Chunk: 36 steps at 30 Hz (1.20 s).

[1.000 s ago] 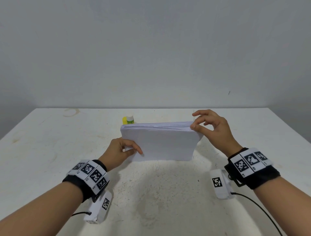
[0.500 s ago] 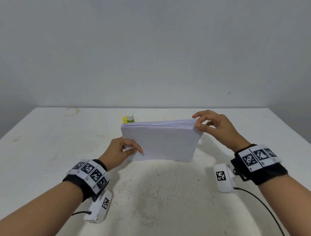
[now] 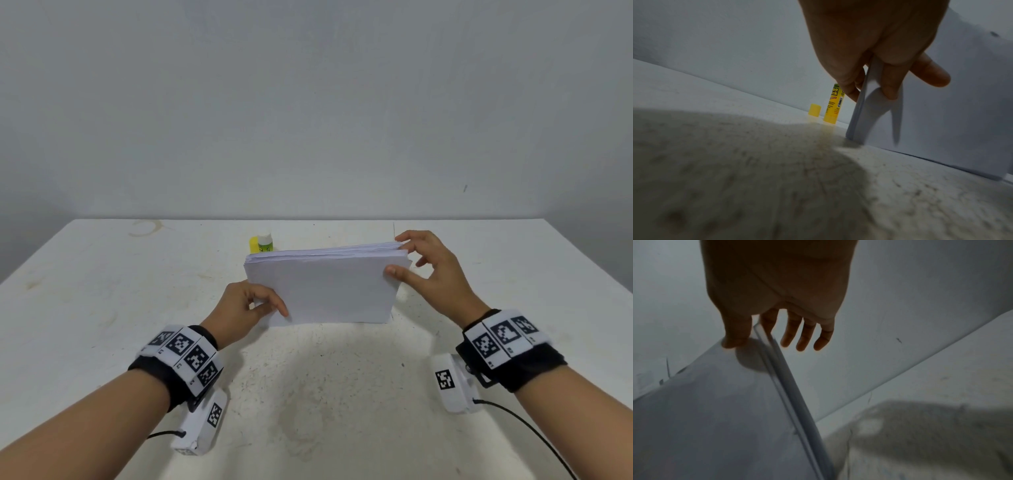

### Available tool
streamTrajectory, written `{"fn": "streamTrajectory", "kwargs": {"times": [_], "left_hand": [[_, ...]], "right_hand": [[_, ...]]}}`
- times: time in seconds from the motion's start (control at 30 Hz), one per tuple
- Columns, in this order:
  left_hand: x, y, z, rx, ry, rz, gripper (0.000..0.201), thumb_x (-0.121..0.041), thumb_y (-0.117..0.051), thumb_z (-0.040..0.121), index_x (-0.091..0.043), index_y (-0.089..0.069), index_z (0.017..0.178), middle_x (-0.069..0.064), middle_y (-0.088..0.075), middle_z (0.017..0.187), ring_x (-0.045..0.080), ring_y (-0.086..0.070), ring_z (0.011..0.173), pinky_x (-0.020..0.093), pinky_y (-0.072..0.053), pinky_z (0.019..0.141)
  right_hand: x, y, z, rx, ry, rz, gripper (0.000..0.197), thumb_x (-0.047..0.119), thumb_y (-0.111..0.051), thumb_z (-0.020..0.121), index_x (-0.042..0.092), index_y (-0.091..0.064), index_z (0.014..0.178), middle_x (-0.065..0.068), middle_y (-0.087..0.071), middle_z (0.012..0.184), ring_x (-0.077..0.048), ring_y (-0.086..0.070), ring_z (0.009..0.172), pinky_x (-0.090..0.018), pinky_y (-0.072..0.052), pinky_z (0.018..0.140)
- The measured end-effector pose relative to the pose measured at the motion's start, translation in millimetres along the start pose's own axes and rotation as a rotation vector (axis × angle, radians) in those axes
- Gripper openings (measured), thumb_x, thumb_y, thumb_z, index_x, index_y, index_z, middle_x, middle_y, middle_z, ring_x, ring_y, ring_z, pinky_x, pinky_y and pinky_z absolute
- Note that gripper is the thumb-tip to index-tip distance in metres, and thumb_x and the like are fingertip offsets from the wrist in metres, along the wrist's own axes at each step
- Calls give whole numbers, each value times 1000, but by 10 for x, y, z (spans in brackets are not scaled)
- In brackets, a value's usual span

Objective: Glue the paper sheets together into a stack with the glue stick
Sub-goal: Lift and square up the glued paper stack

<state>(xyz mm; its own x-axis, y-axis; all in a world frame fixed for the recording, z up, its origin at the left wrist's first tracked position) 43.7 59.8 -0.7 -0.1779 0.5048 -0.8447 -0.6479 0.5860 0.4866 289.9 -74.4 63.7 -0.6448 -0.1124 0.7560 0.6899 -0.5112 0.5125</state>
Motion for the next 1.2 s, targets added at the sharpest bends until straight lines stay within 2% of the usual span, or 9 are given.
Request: {"fn": "streamTrajectory", "kwargs": {"times": [0.1, 0.2, 0.27, 0.33, 0.47, 0.63, 0.87, 1.0, 1.2], "left_hand": [[-12, 4, -12, -3, -10, 5, 60, 11, -64, 84, -43, -70, 59, -24, -69, 79, -4, -62, 84, 6, -43, 77], [-17, 9, -11, -8, -14, 6, 59, 11, -64, 84, -42, -70, 59, -24, -69, 82, -4, -61, 87, 6, -43, 77], [-14, -3, -9, -3, -5, 13, 60, 11, -63, 84, -43, -70, 58, -25, -68, 82, -4, -61, 87, 6, -42, 78], [-3, -7, -14, -3, 1, 29, 61, 10, -63, 84, -44, -70, 58, -25, -69, 79, -5, -61, 85, 5, -42, 77], [6, -25, -22, 7, 14, 61, 62, 10, -62, 85, -45, -69, 58, -25, -68, 76, -3, -61, 83, 6, -42, 76], [-2, -34, -27, 10, 5, 105, 63, 11, -62, 84, -46, -69, 58, -24, -67, 74, 0, -61, 81, 6, -42, 73], [-89, -73, -45, 84, 38, 128, 67, 16, -61, 81, -46, -66, 58, -18, -64, 90, -12, -57, 86, 3, -41, 72], [-17, -35, -5, 80, 142, 95, 43, 11, -66, 77, -31, -71, 82, -3, -57, 109, 1, -56, 96, 8, -42, 74], [259, -172, -49, 159, 383, 153, 59, -1, -73, 78, -31, -52, 123, 4, -44, 135, 24, -52, 116, 35, -48, 96]], "right_hand": [[-108, -106, -113, -28, -55, 176, 56, 49, -80, 63, 45, -40, 102, 13, -48, 131, -6, -55, 109, -21, -46, 84], [-164, -204, -185, -33, -79, 351, 65, 23, -81, 69, 38, -28, 104, 1, -41, 141, -20, -61, 107, -30, -48, 91], [-186, -153, -226, -68, -66, 477, 55, 9, -81, 72, 34, -38, 96, -2, -44, 141, -25, -63, 102, -36, -49, 91], [-205, -95, -255, -59, -49, 548, 35, 19, -86, 64, 30, -56, 77, -2, -50, 139, -29, -62, 108, -40, -50, 94], [-166, -182, -301, 124, -63, 442, 26, 42, -89, 55, 29, -68, 61, -4, -54, 134, -18, -56, 120, -27, -48, 94], [-250, -576, -350, 397, -114, -25, 36, 5, -82, 71, 37, -74, 85, 10, -58, 114, 13, -49, 103, -3, -37, 85], [-255, -643, -279, 347, -191, -43, 30, -6, -62, 86, 21, -75, 84, 15, -65, 92, 22, -53, 87, 2, -35, 81], [-285, -653, -291, 398, -276, 22, 34, -5, -57, 88, 27, -69, 87, 15, -66, 103, 12, -56, 96, -5, -37, 87], [-471, -731, -445, 430, -493, 31, 27, -2, -53, 86, 21, -66, 91, 4, -58, 120, -21, -56, 107, -23, -41, 82]]}}
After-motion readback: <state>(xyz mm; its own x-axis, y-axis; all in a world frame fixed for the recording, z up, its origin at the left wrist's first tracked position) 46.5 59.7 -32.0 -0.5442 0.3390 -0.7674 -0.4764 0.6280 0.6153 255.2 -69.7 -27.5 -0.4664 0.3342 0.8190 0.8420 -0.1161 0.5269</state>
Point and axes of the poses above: each hand's wrist, its own z-axis towards the middle knuckle, its own y-axis out of the back of the hand, x = y × z, the point moved 10 cm from there along z, towards the middle knuckle
